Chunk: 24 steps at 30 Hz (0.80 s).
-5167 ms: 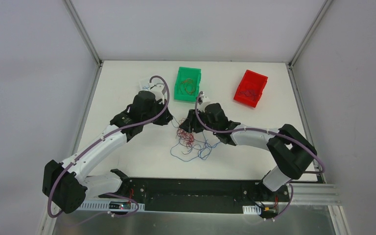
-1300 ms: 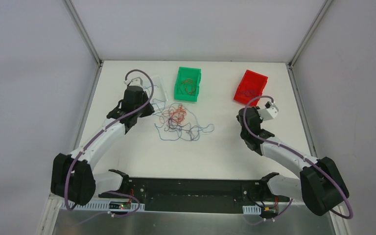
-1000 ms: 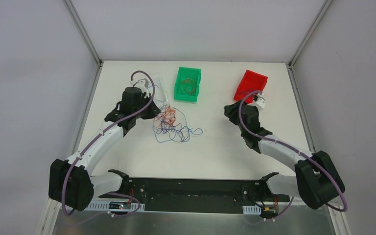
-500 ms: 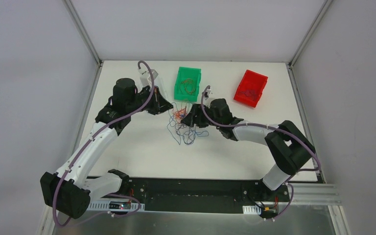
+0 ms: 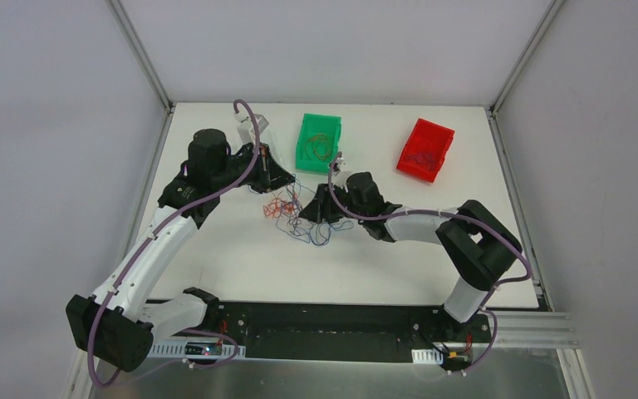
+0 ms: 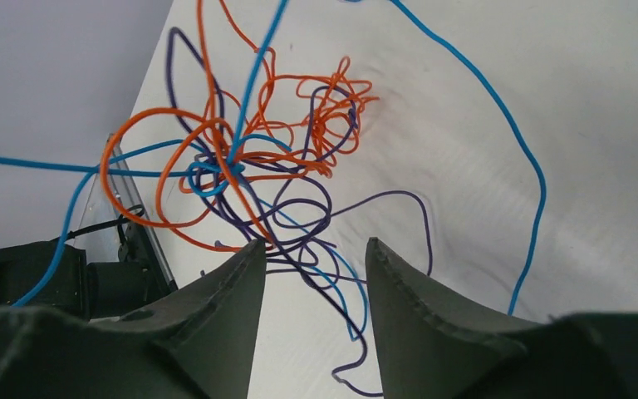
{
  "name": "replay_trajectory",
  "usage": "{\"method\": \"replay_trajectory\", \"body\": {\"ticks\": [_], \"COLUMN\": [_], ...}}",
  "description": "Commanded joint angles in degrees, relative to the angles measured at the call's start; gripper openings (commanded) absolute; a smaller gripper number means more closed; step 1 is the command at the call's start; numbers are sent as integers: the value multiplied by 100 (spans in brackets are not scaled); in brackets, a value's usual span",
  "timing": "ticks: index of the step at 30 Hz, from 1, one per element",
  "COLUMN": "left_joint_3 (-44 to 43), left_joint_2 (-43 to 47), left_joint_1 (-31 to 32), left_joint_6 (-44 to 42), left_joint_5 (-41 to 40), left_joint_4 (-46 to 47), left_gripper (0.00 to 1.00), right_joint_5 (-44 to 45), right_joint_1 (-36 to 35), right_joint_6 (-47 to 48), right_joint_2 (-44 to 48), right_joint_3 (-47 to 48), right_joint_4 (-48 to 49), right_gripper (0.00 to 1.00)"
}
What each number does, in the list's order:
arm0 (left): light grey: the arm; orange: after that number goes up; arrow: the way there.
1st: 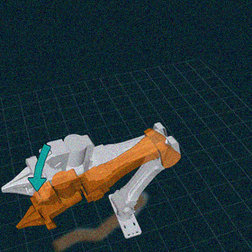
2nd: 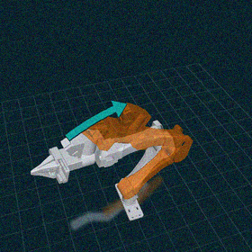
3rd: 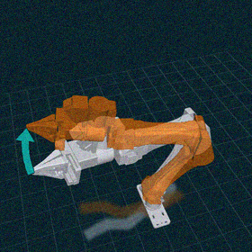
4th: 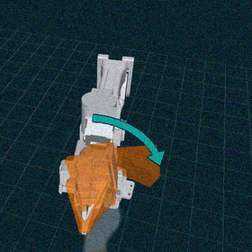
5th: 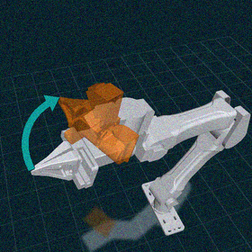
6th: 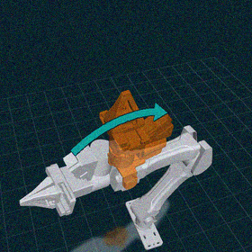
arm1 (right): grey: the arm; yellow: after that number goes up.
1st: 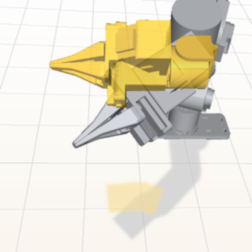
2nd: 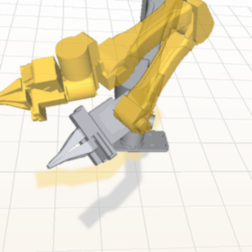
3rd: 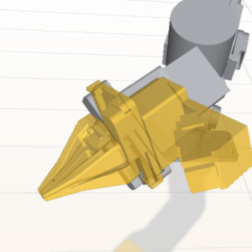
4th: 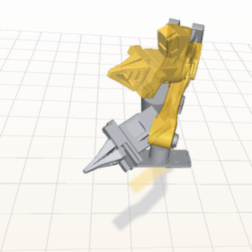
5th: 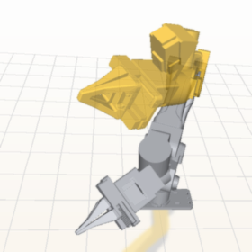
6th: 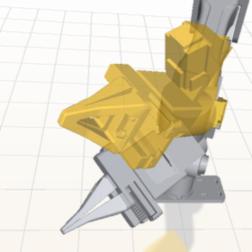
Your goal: Untangle the cables
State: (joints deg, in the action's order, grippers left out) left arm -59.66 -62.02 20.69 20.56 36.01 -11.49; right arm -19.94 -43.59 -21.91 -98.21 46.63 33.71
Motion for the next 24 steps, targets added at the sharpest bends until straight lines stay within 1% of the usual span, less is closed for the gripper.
{"method": "replay_trajectory", "body": {"ticks": [1,4,9,10,12,14,15,18,20,21,23,24], "left_joint_3": [-240,-233,-238,-248,-279,-297,-297,-218,-108,-35,129,207], "left_joint_2": [40,18,-67,-70,-90,-50,3,315,603,765,1096,1311], "left_joint_1": [58,75,125,137,154,155,148,133,101,69,-76,-187], "left_joint_6": [57,86,114,119,145,171,188,181,114,93,54,54], "left_joint_5": [211,190,170,170,172,24,-173,-1609,-2686,-3262,-4149,-4552], "left_joint_4": [115,120,148,159,164,160,122,-217,-534,-684,-1006,-1135], "left_gripper": [0,0,0,0,0,0,0,0,0,0,0,0], "right_joint_5": [-68,-136,-104,-79,55,317,545,1692,2373,2556,2634,2685], "right_joint_1": [-153,-234,-382,-407,-443,-444,-441,-329,-42,199,804,1123], "right_joint_6": [30,27,72,92,112,126,121,-31,-314,-524,-1023,-1423], "right_joint_2": [11,12,-108,-133,-175,-149,-99,211,496,659,973,1153], "right_joint_3": [10,-22,99,129,220,271,231,-38,-286,-425,-779,-986], "right_joint_4": [705,913,821,790,609,430,381,82,-51,-110,-130,-133], "right_gripper": [49,48,48,46,30,8,0,0,0,0,0,0]}}
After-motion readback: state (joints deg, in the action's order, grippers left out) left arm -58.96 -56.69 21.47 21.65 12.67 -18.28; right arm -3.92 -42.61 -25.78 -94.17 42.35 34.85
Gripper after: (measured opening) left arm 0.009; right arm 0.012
